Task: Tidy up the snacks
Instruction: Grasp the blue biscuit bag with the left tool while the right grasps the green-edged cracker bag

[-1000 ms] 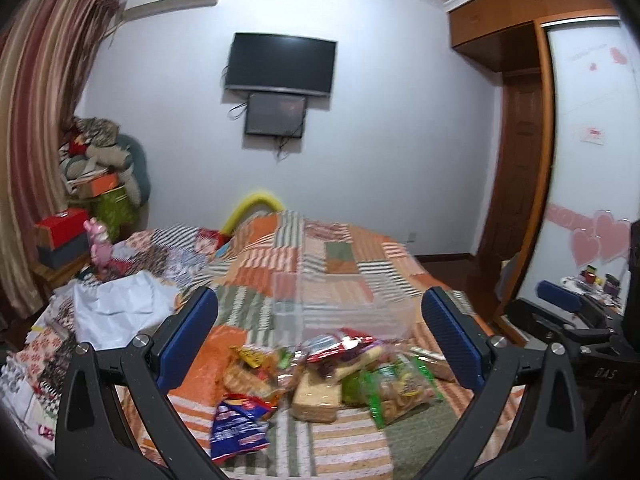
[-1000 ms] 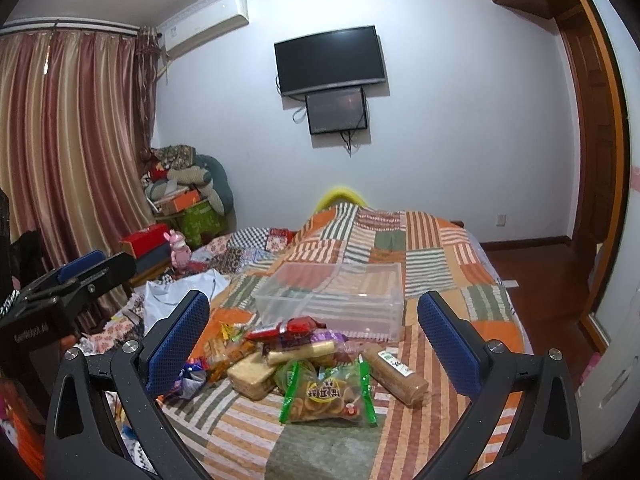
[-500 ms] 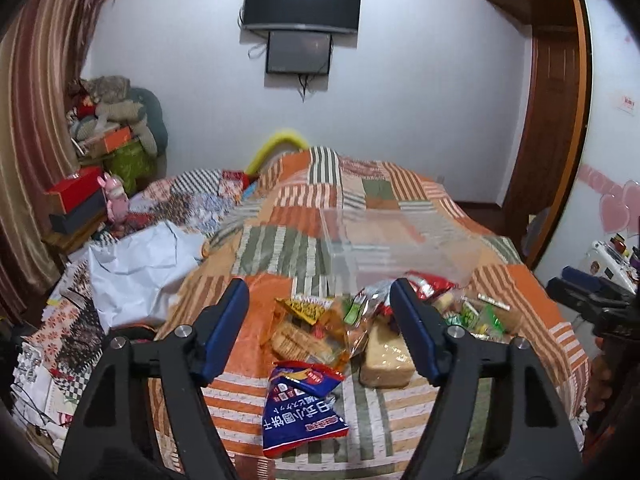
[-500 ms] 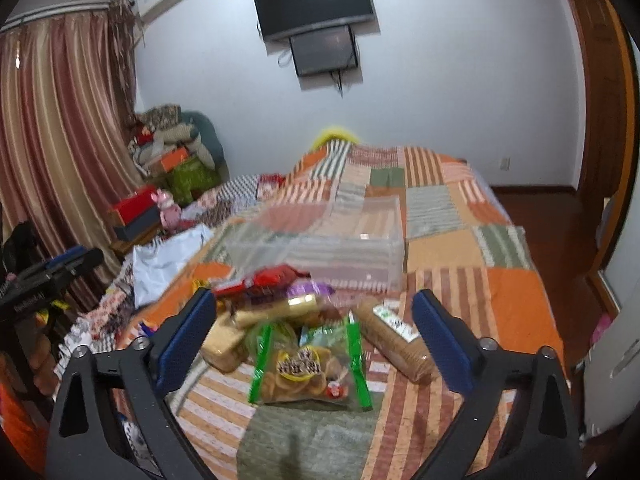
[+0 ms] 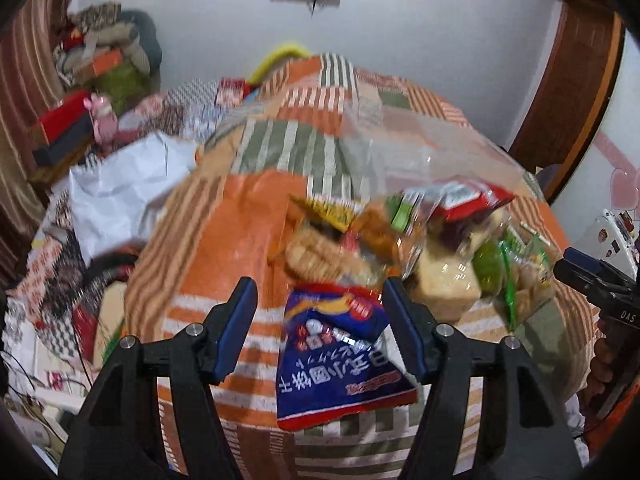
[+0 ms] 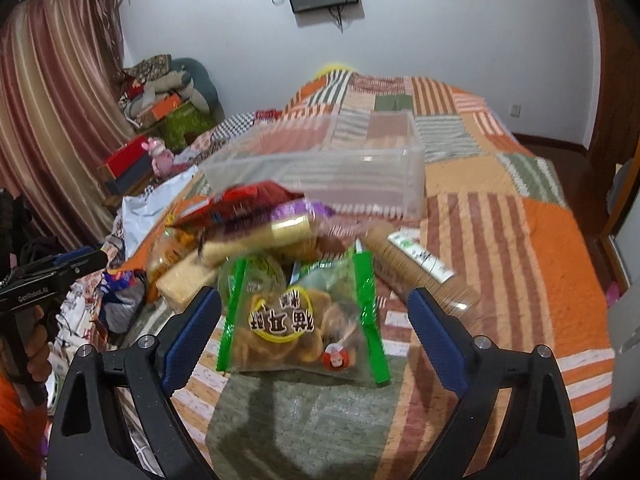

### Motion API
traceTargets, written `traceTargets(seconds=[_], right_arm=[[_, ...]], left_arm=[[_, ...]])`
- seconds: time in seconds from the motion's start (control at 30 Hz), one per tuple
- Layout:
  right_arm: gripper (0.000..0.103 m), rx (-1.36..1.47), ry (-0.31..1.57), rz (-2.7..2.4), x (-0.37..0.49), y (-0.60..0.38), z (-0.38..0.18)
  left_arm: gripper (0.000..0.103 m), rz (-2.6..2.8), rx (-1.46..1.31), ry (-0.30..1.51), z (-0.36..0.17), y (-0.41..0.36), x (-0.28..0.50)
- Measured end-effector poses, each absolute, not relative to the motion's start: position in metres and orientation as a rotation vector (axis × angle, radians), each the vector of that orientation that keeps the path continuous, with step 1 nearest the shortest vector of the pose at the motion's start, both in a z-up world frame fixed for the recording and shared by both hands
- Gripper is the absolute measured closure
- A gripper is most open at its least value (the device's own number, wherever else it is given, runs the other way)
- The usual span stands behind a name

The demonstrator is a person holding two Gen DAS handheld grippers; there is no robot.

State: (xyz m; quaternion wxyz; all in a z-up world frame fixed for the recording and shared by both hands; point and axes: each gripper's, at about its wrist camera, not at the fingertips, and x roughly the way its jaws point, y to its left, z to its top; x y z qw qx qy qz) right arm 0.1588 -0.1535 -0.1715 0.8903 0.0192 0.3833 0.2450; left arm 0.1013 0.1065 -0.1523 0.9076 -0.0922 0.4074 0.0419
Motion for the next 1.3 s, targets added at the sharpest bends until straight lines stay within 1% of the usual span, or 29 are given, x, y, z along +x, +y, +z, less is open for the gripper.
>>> traceTargets(seconds=[0.33,0.43,0.5,0.57,0.63,0.83,0.9,0.97,1.03,1.07,1.1,1.13,1.3], right_arm=[[0.009,0.023,0.879,0.528,0.170,-0.142,-0.192],[0.007,0.027,0.895,0.534,0.171,-0.141,-0.193],[0.007,0.030,0.907,0.540,0.173,-0.140,-0.196],[0.006,0.047,0.925,0.548,0.175,-0.140,-0.199],[0.006,0.054,0.932,0.551,0.176,-0.140,-0.201],[0.006,0.034,0.919,0.547,0.171,-0.138,-0.200],[0.008,0.056,0.920,0.548,0.172,-0.140,-0.200],[0.010,0.064,0.917,0.545,0.174,-0.140,-0.200],[0.013,0.066,0.914,0.548,0.174,-0.142,-0.200],[0.020,0.068,0.911,0.552,0.173,-0.142,-0.199],[0.020,0.068,0.908,0.551,0.173,-0.143,-0.198],[0.021,0.068,0.905,0.551,0.172,-0.144,-0.198],[0.031,0.072,0.886,0.558,0.167,-0.150,-0.194]], left_arm=[[0.038,0.039,-0.244,0.931,-0.179,0.105,0.099],[0.037,0.048,-0.235,0.928,-0.181,0.104,0.101],[0.036,0.053,-0.216,0.930,-0.182,0.103,0.102],[0.029,0.053,-0.205,0.946,-0.187,0.101,0.103],[0.027,0.055,-0.208,0.964,-0.193,0.101,0.105],[0.026,0.072,-0.274,1.021,-0.214,0.112,0.114],[0.027,0.074,-0.294,1.002,-0.215,0.115,0.112],[0.033,0.079,-0.290,0.988,-0.213,0.115,0.111],[0.034,0.078,-0.293,0.981,-0.213,0.115,0.109],[0.036,0.080,-0.291,0.980,-0.212,0.114,0.109],[0.037,0.081,-0.287,0.978,-0.211,0.113,0.108],[0.038,0.082,-0.282,0.974,-0.209,0.113,0.107],[0.039,0.086,-0.275,0.949,-0.198,0.112,0.101]])
